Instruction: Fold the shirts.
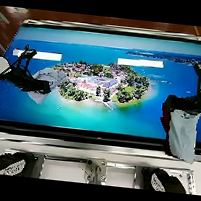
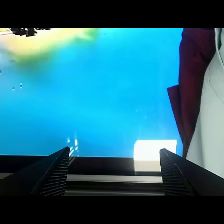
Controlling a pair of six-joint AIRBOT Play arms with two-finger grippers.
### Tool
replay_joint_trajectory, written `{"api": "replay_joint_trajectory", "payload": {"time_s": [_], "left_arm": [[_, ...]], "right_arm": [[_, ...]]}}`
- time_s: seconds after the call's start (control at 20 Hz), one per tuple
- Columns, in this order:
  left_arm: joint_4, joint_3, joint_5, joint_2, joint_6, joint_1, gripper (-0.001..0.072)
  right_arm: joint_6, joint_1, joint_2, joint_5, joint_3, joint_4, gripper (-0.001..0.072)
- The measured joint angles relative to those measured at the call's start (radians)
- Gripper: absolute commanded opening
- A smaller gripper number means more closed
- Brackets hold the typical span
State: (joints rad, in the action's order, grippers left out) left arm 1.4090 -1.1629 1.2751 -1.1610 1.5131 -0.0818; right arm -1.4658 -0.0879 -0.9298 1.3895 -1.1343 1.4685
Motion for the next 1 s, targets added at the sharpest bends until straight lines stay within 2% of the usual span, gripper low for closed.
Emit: {"api": "replay_joint_trajectory", "payload": {"time_s": [0.7,1.0], "left_arm": [[0.0,0.0,0.0,0.0,0.0,0.0,0.071],[-0.011,0.0,-0.011,0.0,0.003,0.0,0.0711]], "right_arm": [[0.0,0.0,0.0,-0.006,0.0,0.0,0.0688],[-0.034,0.0,0.0,-0.129,0.0,-0.011,0.0688]]}}
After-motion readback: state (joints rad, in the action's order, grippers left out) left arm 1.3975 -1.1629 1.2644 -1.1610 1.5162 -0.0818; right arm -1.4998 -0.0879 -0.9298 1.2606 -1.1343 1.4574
